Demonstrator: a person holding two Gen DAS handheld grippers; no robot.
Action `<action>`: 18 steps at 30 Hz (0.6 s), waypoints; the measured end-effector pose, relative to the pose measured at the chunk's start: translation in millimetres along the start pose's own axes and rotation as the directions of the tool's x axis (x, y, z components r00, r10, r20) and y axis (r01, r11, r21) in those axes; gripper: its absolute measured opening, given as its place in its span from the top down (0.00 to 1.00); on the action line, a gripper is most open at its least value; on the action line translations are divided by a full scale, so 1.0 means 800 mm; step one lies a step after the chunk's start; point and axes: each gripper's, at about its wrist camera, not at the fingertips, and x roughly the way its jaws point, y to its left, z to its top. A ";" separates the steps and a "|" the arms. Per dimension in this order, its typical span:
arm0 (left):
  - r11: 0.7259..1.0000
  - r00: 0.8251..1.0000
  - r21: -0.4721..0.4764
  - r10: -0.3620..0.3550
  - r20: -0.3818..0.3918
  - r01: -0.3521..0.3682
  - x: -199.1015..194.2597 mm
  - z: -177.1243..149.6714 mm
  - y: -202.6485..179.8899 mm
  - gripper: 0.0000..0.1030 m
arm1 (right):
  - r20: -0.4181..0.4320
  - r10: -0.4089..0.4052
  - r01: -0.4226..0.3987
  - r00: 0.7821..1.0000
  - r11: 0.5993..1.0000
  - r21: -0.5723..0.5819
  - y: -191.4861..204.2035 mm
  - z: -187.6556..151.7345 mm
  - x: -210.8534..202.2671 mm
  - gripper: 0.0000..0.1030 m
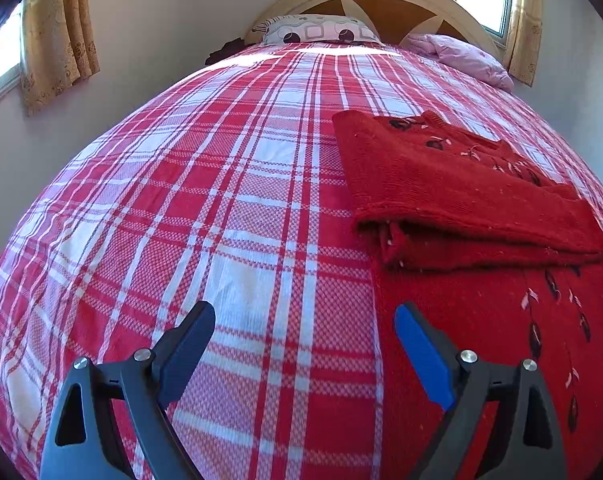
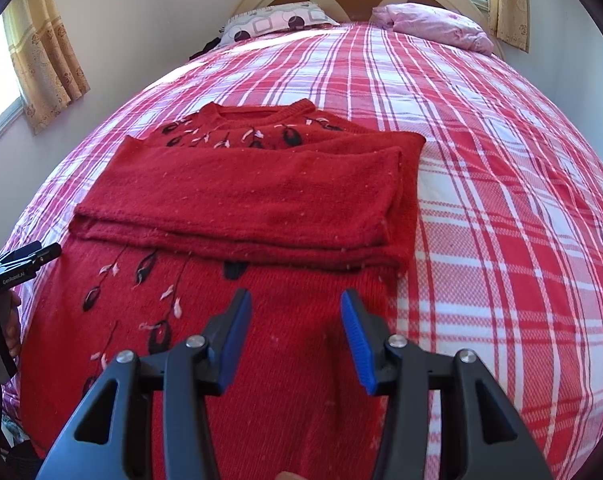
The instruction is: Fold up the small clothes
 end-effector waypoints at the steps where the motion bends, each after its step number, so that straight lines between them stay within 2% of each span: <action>1: 1.000 1.000 0.002 -0.001 0.004 0.001 -0.004 -0.003 -0.001 0.11 | 0.003 0.002 -0.002 1.000 1.000 -0.001 0.001 -0.004 -0.004 0.52; 18: 0.995 0.998 0.085 -0.057 -0.015 0.058 -0.067 -0.088 -0.023 0.11 | 0.031 -0.018 0.018 0.999 1.000 0.025 0.006 -0.089 -0.072 0.52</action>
